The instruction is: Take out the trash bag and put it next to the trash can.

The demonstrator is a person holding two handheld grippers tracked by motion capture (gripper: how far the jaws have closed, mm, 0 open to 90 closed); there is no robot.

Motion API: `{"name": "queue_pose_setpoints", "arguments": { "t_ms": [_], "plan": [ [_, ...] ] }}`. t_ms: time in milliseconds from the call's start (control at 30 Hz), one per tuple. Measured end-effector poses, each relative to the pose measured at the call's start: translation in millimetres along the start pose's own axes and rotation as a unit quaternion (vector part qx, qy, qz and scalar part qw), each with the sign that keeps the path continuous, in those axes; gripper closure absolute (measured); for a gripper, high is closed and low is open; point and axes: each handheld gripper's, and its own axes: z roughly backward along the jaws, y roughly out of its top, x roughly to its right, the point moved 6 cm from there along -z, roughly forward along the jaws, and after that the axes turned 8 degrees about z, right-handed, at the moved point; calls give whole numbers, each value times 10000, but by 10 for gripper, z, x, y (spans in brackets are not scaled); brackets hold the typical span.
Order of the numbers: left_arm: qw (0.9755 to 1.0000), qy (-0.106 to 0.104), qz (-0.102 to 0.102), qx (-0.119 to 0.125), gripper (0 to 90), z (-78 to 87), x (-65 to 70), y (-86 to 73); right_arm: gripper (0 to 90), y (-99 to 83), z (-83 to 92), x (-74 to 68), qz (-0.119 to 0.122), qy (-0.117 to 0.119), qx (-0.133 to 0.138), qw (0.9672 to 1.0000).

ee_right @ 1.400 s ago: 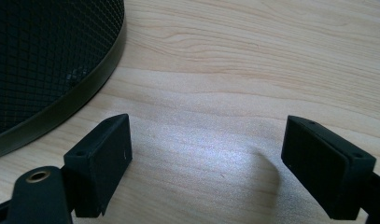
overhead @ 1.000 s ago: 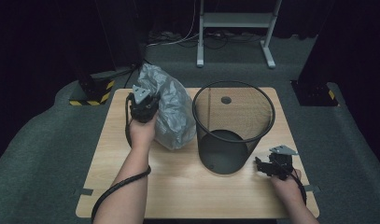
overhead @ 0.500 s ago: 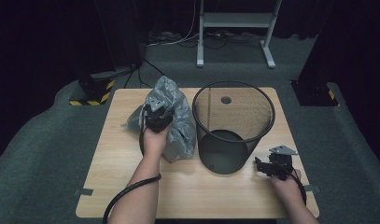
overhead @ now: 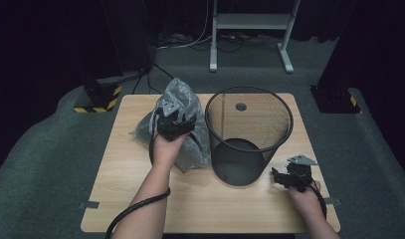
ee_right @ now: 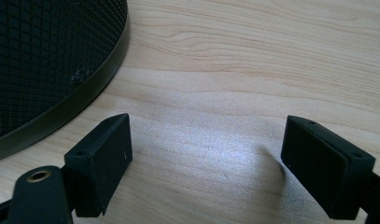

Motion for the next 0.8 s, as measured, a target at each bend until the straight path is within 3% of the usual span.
{"name": "queue_pose_setpoints", "arguments": {
  "t_ms": [200, 400, 800],
  "plan": [
    [9998, -53, -119, -124, 174, 229, -31, -101, 163, 0, -2, 2, -4, 17, 0, 10000],
    [9997, -118, -32, -202, 158, 437, -118, -254, 163, -2, -2, -1, -33, 67, -19, 10000],
    [9987, -78, -11, -510, 157, 778, -322, -728, 163, 0, -6, -2, -40, 104, -20, 9999]
  ]
}}
